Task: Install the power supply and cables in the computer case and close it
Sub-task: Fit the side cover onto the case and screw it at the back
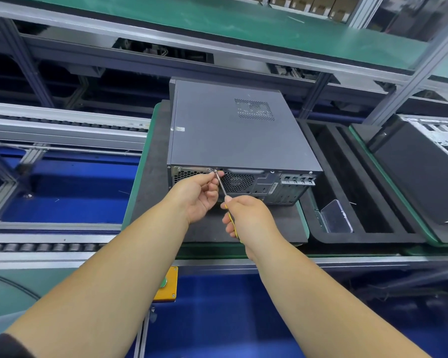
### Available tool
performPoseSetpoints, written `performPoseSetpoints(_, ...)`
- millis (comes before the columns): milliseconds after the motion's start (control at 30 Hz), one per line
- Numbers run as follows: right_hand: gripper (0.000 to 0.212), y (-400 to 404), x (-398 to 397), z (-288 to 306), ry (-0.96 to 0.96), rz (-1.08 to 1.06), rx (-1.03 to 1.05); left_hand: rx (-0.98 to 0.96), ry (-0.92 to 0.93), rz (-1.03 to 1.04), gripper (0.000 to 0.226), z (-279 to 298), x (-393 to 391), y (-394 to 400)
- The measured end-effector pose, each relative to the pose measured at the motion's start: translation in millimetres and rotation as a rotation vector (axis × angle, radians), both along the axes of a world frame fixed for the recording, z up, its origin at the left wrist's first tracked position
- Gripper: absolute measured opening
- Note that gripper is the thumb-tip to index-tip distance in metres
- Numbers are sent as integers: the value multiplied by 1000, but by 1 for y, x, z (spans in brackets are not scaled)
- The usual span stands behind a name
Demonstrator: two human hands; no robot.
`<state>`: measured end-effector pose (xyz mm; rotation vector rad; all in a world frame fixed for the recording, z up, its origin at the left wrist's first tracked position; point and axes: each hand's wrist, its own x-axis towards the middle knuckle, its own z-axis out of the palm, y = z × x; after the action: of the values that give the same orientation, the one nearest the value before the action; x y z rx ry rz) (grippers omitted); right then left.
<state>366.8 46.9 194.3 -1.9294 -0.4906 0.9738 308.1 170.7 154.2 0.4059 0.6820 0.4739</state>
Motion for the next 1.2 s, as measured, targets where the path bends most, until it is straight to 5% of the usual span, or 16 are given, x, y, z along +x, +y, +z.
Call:
performPoseSetpoints(600,25,11,-3,-1,111,-73,-23,25,77,-17,17,-3,5,7)
performPoseSetpoints(867,20,8,-10,0,616,-253,74,46,112,-7,17,2,5,6)
performPoseSetpoints(1200,51,11,-8,3,557,-224,-68,198,131,-89,22,-5,-2,2)
